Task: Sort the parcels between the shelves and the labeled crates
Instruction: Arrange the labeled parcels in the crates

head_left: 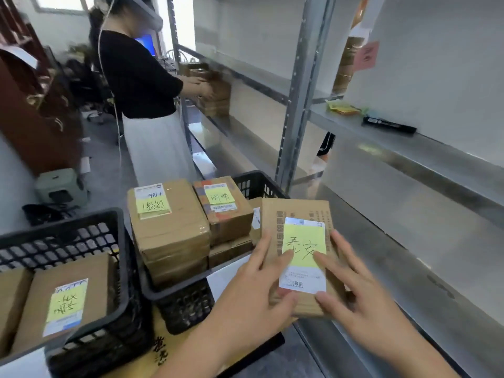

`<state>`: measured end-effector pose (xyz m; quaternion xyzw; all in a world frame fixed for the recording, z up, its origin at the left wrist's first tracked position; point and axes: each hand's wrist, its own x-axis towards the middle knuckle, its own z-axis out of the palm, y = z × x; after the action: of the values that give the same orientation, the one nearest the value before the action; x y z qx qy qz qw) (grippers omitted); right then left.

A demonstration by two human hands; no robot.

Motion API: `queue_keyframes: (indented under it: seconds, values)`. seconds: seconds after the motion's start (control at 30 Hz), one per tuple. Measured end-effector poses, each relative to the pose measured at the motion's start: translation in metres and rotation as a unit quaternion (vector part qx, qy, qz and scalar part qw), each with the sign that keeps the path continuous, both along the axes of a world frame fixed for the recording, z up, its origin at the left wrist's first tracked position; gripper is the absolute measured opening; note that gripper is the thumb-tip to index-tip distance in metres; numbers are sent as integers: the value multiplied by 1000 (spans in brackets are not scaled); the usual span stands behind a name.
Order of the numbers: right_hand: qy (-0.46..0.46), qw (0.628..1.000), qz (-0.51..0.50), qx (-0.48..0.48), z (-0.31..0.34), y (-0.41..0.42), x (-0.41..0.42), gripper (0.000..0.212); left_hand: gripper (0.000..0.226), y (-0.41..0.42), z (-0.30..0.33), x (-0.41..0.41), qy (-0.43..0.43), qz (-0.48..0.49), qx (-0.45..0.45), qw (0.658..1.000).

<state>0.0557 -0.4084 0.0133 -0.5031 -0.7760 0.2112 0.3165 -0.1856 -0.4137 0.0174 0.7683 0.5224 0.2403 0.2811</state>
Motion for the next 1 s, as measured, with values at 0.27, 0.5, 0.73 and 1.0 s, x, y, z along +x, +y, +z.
queue_keyframes:
  seconds: [0.27,0.5,0.73,1.0]
  values:
    - [-21,991,131,23,44,52,-55,64,72,-9,40,-50,18,126,27,991]
    - [-3,961,276,9,50,67,-126,78,70,-59,59,-91,59,267,17,962]
    - [5,928,371,-5,51,61,-197,58,67,-105,69,-126,85,370,21,925]
    - [-4,905,424,-35,48,49,-303,65,66,-133,64,-209,64,442,32,894]
